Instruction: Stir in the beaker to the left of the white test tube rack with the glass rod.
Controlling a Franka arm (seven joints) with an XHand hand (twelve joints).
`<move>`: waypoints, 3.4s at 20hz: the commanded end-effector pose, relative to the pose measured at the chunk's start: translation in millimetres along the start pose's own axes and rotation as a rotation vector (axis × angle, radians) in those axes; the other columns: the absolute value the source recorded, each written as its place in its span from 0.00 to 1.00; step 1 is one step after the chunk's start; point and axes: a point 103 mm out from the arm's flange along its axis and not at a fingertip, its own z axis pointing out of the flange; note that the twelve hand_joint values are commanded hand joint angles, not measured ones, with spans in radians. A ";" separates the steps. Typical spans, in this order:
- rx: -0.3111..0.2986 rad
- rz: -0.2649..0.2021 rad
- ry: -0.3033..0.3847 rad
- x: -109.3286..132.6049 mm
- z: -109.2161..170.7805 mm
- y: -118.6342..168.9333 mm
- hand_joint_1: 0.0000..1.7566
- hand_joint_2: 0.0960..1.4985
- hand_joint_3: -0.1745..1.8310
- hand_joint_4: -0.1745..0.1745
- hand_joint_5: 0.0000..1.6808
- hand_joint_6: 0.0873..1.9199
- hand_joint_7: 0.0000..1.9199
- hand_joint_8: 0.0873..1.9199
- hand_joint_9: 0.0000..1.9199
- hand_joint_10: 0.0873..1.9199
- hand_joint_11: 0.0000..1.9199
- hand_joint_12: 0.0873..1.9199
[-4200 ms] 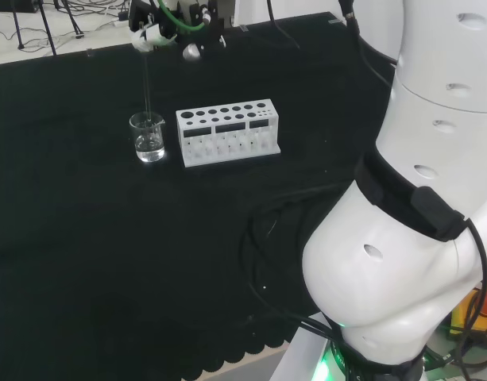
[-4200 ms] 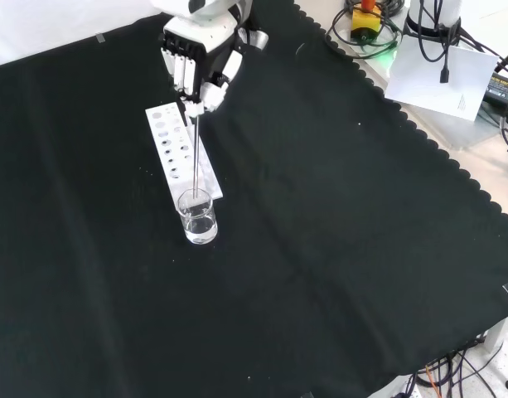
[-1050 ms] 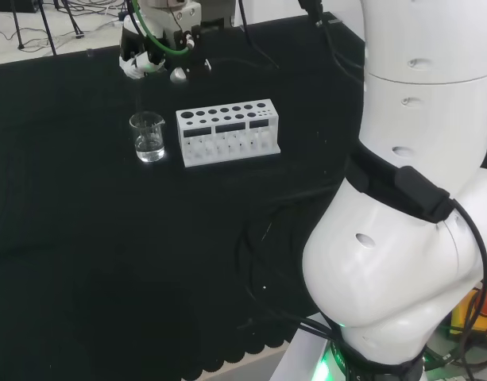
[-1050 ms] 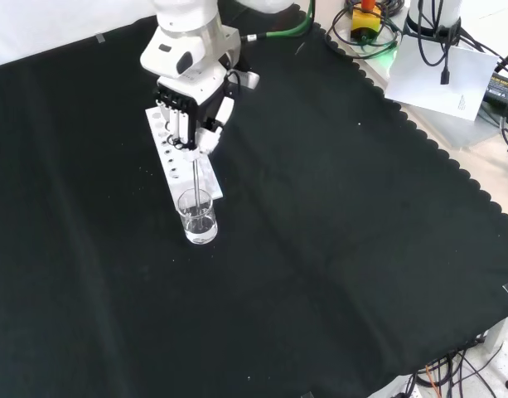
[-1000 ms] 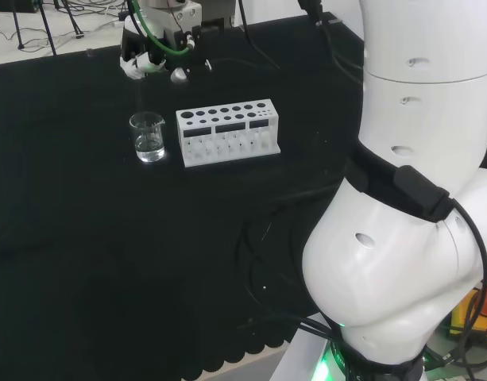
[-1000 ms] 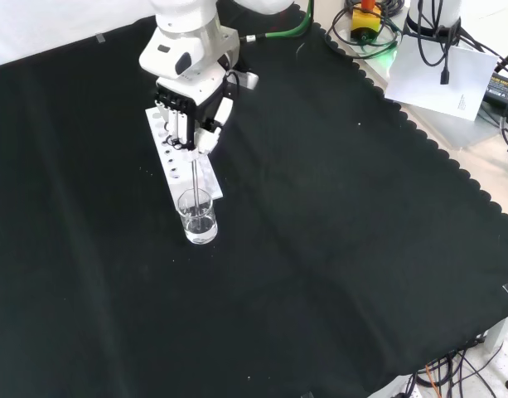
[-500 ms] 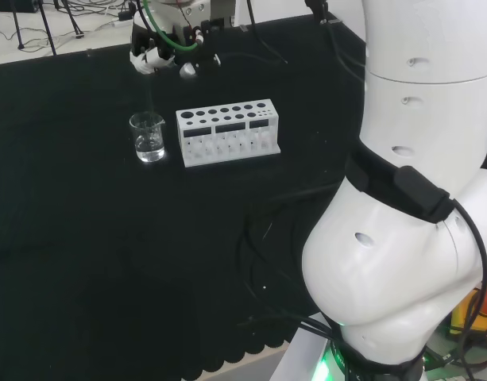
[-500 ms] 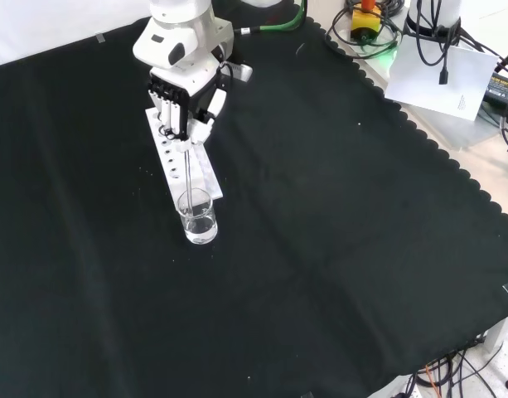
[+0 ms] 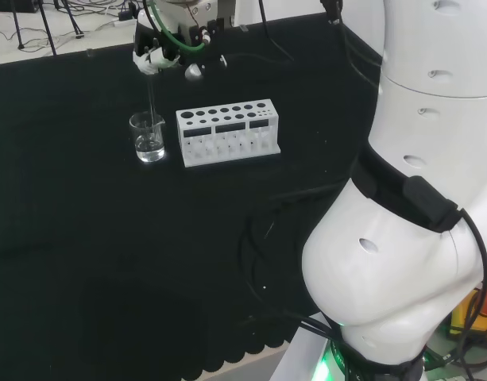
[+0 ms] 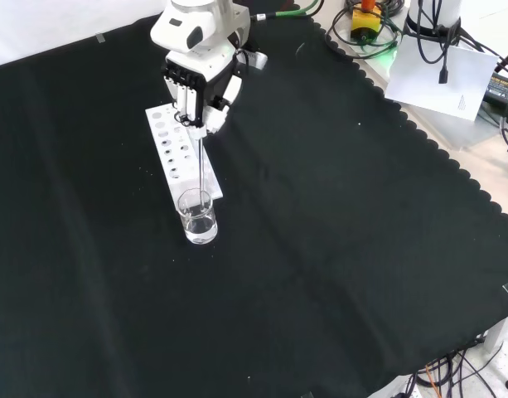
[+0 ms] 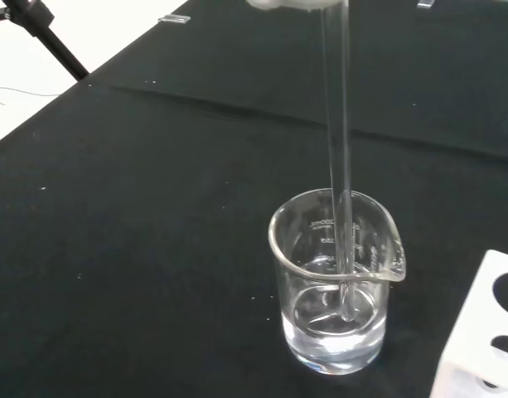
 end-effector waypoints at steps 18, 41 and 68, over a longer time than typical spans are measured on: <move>-0.011 -0.007 0.007 -19.5 8.9 25.9 0.75 0.72 0.00 0.00 0.78 0.04 0.63 0.48 0.85 0.34 0.85 0.30; -0.018 -0.042 0.010 -1.2 9.6 36.5 0.75 0.72 0.00 0.00 0.78 0.04 0.63 0.48 0.85 0.34 0.85 0.30; -0.046 -0.063 -0.017 4.1 -14.3 9.3 0.75 0.71 0.00 0.00 0.78 0.04 0.63 0.48 0.85 0.34 0.85 0.30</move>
